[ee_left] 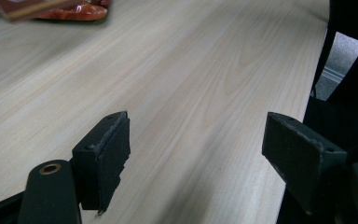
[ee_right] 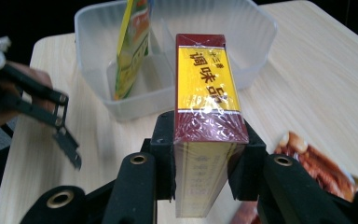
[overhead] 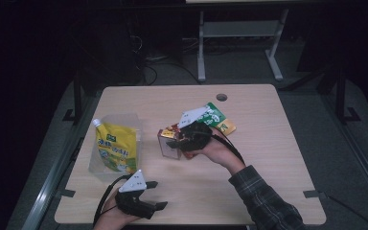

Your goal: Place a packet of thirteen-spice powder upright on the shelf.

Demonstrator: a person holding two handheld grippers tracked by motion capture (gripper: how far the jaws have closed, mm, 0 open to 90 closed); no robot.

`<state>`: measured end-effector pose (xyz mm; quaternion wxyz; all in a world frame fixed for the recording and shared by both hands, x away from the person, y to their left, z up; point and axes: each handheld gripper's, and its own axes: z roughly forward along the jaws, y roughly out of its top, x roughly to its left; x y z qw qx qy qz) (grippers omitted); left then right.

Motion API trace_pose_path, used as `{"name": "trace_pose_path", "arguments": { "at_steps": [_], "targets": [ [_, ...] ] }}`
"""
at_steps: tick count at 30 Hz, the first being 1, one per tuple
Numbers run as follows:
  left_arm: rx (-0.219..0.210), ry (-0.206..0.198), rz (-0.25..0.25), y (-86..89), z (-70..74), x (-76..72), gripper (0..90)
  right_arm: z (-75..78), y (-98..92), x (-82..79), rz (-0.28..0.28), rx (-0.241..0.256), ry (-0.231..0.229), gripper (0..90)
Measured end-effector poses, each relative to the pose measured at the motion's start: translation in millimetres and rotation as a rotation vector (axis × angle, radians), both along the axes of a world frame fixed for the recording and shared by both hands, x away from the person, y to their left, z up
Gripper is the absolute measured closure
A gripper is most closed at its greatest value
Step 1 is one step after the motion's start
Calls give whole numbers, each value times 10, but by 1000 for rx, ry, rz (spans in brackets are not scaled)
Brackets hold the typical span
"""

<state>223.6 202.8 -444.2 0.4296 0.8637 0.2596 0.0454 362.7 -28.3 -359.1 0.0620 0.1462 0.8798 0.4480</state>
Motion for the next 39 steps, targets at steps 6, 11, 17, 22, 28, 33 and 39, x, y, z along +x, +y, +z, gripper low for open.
{"name": "trace_pose_path", "arguments": {
  "at_steps": [6, 11, 17, 22, 28, 33, 39],
  "targets": [
    [-10, 2, -1, -15, -2, 7, 227, 38, 188, 155, 42, -6, -3, 673],
    [-9, -1, -8, -15, 7, -2, 227, 50, 372, 260, 76, -6, -2, 673],
    [-8, -1, -18, -28, 7, -2, 227, 88, 585, 341, 115, 6, 5, 673],
    [-11, 2, -18, -30, 8, -5, 227, 121, 705, 388, 130, 1, -1, 673],
    [-1, -2, -29, -33, 10, -6, 227, 155, 810, 439, 140, 2, 0, 673],
    [-2, -1, -29, -30, 12, -7, 227, 185, 912, 471, 164, 25, -5, 673],
    [-4, 0, -30, -25, 19, -9, 227, 201, 1060, 475, 180, 6, -5, 673]
  ]
}}
